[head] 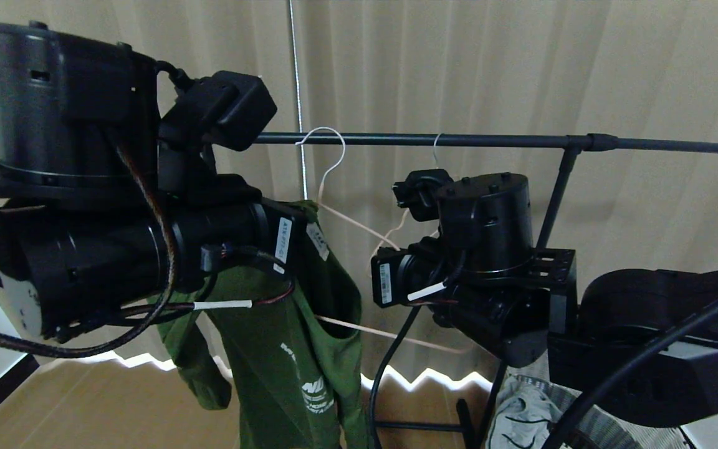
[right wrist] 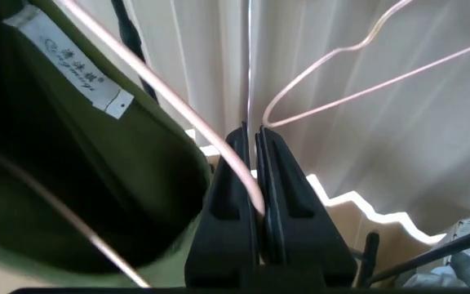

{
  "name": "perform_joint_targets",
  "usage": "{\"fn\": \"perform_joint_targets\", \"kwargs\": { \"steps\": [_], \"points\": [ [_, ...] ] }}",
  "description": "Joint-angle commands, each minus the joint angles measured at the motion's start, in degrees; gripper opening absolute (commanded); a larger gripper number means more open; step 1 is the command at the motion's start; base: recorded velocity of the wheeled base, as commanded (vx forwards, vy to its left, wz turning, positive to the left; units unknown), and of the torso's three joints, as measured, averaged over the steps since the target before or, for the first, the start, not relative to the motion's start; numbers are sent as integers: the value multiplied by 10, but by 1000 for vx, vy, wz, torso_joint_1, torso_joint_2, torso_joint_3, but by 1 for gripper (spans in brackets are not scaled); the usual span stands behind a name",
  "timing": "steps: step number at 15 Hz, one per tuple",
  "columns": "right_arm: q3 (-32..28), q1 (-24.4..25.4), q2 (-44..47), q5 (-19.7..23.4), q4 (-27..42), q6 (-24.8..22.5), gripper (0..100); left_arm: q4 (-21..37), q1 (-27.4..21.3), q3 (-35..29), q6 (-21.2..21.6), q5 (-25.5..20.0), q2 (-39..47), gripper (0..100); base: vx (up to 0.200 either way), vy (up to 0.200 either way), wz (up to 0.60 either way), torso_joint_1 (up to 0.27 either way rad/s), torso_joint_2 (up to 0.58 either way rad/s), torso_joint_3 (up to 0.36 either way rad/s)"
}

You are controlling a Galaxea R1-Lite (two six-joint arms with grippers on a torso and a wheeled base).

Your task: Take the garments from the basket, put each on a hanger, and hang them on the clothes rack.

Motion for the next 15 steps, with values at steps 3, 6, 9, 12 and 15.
{"fn": "perform_joint_targets", "kwargs": {
  "steps": [3,6,9,12,15],
  "points": [
    [8,0,-26,0,-15,-7,0,-1,1,30,2,-1,-15,0,0,0,0,0,0,0],
    [26,0,-38,-1,-42,-31,0,-1,1,31,1,-1,-15,100,0,0,0,0,0,0],
    [53,-1,-44,-1,-99,-57,0,-2,0,52,4,-1,-34,100,0,0,0,0,0,0],
    [62,-16,-46,0,-121,-73,0,-3,0,77,11,-1,-63,100,0,0,0,0,0,0],
    [80,-31,-53,1,-149,-79,0,-3,0,93,14,-2,-93,100,0,0,0,0,0,0]
  ]
}}
